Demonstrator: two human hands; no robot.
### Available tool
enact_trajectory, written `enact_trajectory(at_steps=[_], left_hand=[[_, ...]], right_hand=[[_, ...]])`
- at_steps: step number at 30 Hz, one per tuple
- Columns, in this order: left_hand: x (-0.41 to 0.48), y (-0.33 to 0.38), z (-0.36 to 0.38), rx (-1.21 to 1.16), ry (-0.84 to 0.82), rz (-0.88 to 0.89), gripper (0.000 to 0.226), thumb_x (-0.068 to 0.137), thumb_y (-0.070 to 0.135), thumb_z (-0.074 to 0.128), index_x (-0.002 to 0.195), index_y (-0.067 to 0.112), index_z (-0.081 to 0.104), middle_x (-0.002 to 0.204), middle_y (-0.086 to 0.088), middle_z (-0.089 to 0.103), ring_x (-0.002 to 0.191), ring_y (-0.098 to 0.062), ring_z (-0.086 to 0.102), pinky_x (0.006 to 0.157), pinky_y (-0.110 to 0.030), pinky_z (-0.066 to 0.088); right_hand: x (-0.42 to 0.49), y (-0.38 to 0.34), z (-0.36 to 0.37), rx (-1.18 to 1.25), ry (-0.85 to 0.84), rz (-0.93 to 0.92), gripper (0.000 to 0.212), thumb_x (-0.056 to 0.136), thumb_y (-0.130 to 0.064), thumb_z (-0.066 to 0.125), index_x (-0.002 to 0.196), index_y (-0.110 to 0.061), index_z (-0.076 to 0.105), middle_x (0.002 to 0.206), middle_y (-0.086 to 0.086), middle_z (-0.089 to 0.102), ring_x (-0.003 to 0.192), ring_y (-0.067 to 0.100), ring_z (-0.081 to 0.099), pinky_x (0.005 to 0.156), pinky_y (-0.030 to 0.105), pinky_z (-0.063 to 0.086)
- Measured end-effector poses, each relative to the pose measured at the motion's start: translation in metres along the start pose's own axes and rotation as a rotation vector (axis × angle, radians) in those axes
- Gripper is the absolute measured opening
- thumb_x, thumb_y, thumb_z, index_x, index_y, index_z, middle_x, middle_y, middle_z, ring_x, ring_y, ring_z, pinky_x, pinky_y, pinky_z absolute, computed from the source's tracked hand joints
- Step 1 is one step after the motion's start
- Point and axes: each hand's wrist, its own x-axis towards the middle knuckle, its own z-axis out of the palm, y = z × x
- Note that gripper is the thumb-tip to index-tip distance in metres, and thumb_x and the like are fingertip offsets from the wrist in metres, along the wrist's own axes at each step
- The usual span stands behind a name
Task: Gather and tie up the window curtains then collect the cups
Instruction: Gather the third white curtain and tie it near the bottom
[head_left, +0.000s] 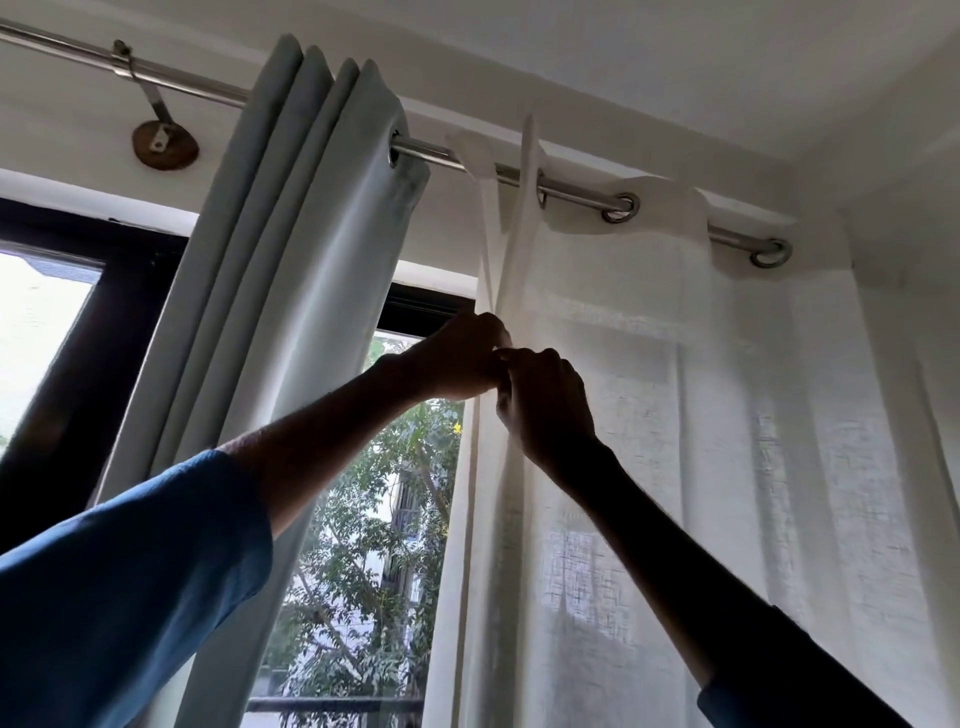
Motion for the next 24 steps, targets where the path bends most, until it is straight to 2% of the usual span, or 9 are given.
enact_trajectory(at_steps=[2,5,8,10,14,17,20,22,24], left_hand=[[0.003,0.001,0.0,-0.04,-0.023,-0.093,0.026,0.085,0.018,0.052,0.085,0.002,0.073,0.085,-0.01,0.073,0.08,-0.019,0.068,0.075,-0.041,0.057],[0.003,0.004,-0.001,-0.119,0.021,-0.2,0.034,0.091,0.016,0.047,0.084,-0.012,0.066,0.087,-0.026,0.069,0.078,-0.036,0.068,0.07,-0.042,0.058],[0.001,-0.001,-0.001,-0.123,0.138,-0.16,0.04,0.092,0.028,0.06,0.072,-0.005,0.069,0.07,-0.014,0.069,0.064,-0.026,0.067,0.055,-0.014,0.046],[0.001,-0.005,0.002,-0.045,0.186,-0.118,0.02,0.081,0.026,0.076,0.081,0.006,0.075,0.082,-0.002,0.069,0.08,-0.013,0.066,0.069,-0.012,0.041],[-0.001,-0.004,0.008,-0.019,0.238,-0.099,0.023,0.071,0.008,0.077,0.094,0.012,0.075,0.084,0.007,0.055,0.089,-0.013,0.058,0.075,-0.018,0.038],[-0.003,-0.003,0.008,-0.028,0.25,-0.082,0.024,0.073,0.006,0.076,0.097,0.012,0.074,0.083,0.009,0.05,0.085,-0.008,0.05,0.075,-0.018,0.037],[-0.004,-0.007,0.006,-0.038,0.255,-0.073,0.026,0.074,0.007,0.075,0.099,0.011,0.074,0.086,0.008,0.052,0.087,-0.008,0.048,0.077,-0.019,0.037],[-0.006,-0.009,0.004,-0.047,0.253,-0.069,0.026,0.074,0.006,0.075,0.1,0.011,0.074,0.089,0.005,0.055,0.087,-0.009,0.049,0.078,-0.019,0.039],[-0.008,-0.011,0.004,-0.062,0.25,-0.066,0.026,0.075,0.005,0.074,0.1,0.01,0.074,0.094,0.0,0.063,0.086,-0.011,0.053,0.077,-0.02,0.041]], right_hand=[[-0.004,0.008,-0.013,0.126,-0.114,-0.059,0.016,0.099,-0.018,0.058,0.109,-0.017,0.071,0.079,0.003,0.075,0.068,0.02,0.069,0.073,0.026,0.051],[-0.007,0.033,-0.031,0.254,-0.259,0.048,0.027,0.105,-0.036,0.045,0.104,-0.022,0.068,0.072,-0.009,0.073,0.052,0.0,0.067,0.074,0.029,0.059],[-0.015,0.074,-0.037,0.053,-0.024,0.257,0.015,0.097,-0.031,0.056,0.098,-0.026,0.07,0.076,-0.009,0.073,0.067,0.01,0.07,0.071,0.024,0.054],[-0.02,0.103,-0.042,-0.049,0.168,0.415,0.011,0.09,-0.031,0.065,0.096,-0.023,0.069,0.084,-0.006,0.071,0.077,0.016,0.069,0.071,0.02,0.042],[-0.024,0.153,-0.041,-0.005,0.064,0.848,0.091,0.076,-0.066,0.073,0.134,-0.001,0.048,0.128,0.019,0.053,0.12,0.036,0.054,0.098,0.041,0.045],[-0.027,0.165,-0.036,0.125,-0.154,1.056,0.122,0.058,-0.084,0.072,0.134,0.004,0.037,0.12,0.018,0.055,0.109,0.03,0.06,0.08,0.036,0.055],[-0.025,0.173,-0.023,0.243,-0.217,1.104,0.102,0.047,-0.084,0.077,0.109,-0.009,0.047,0.093,0.007,0.059,0.09,0.025,0.068,0.056,0.025,0.045],[-0.022,0.181,-0.009,0.264,-0.155,1.063,0.094,0.049,-0.072,0.081,0.111,-0.006,0.056,0.09,0.007,0.069,0.089,0.028,0.071,0.07,0.032,0.056],[-0.018,0.178,-0.003,0.272,-0.071,0.994,0.062,0.06,-0.047,0.082,0.1,-0.002,0.068,0.078,0.011,0.074,0.08,0.03,0.073,0.08,0.044,0.061]])
